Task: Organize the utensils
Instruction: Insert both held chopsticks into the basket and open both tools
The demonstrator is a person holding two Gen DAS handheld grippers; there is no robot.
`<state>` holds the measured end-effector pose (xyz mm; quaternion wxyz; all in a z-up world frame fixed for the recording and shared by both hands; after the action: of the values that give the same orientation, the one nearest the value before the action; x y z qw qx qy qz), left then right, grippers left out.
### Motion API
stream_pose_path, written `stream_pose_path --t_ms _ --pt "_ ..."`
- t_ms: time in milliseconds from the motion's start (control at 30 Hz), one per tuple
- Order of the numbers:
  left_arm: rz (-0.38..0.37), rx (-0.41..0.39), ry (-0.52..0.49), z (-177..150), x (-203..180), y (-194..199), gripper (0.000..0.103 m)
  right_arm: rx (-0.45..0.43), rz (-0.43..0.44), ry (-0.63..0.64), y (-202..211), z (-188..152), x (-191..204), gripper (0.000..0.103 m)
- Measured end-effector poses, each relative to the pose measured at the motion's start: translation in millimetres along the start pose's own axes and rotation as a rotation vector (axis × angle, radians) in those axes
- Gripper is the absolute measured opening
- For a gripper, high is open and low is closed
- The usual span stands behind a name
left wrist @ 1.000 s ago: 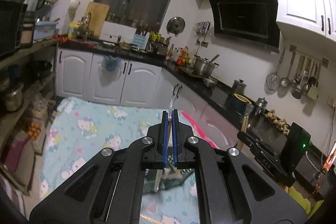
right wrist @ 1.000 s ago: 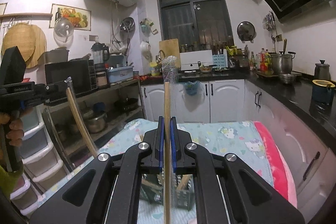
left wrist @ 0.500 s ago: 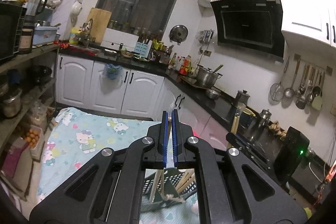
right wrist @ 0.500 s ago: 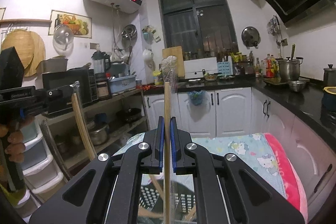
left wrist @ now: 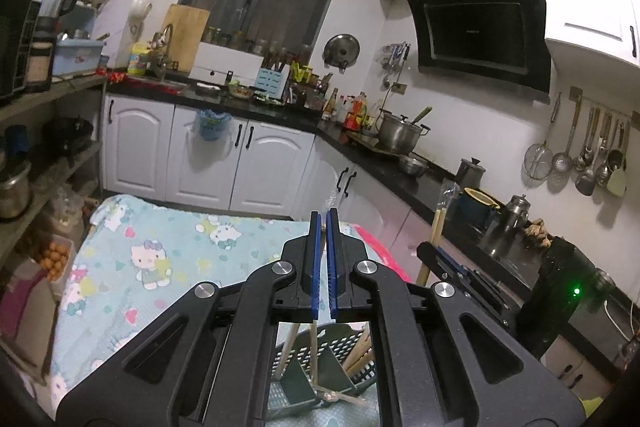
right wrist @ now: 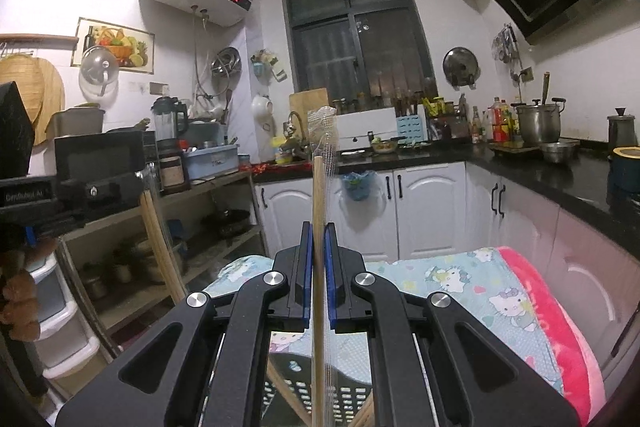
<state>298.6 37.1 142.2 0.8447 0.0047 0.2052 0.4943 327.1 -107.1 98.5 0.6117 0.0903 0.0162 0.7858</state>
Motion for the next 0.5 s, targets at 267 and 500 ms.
stream_pose_path --t_ms 267,500 --pt "-0.001 0.031 0.0 -26.4 6.9 -16.9 0.001 0.043 -0.049 -0.031 -21.6 -25.7 -5.4 0.01" --pt "0.0 0.082 0.064 -49.4 22.0 -15.3 0.026 0.107 -0.051 -0.057 -14.7 -41.6 -15.9 0.027"
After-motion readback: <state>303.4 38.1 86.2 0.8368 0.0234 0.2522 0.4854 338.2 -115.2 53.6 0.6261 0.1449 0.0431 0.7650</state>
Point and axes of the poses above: each gripper's, at about its wrist camera, not at the fingertips, and y roughly against the way its jaws point, x to its left, z to its top, the point moved 7 cm from there along -y, roughly the way its jaws point, and after that the axes turned 11 degrees about -z, right-handed, at the moved point
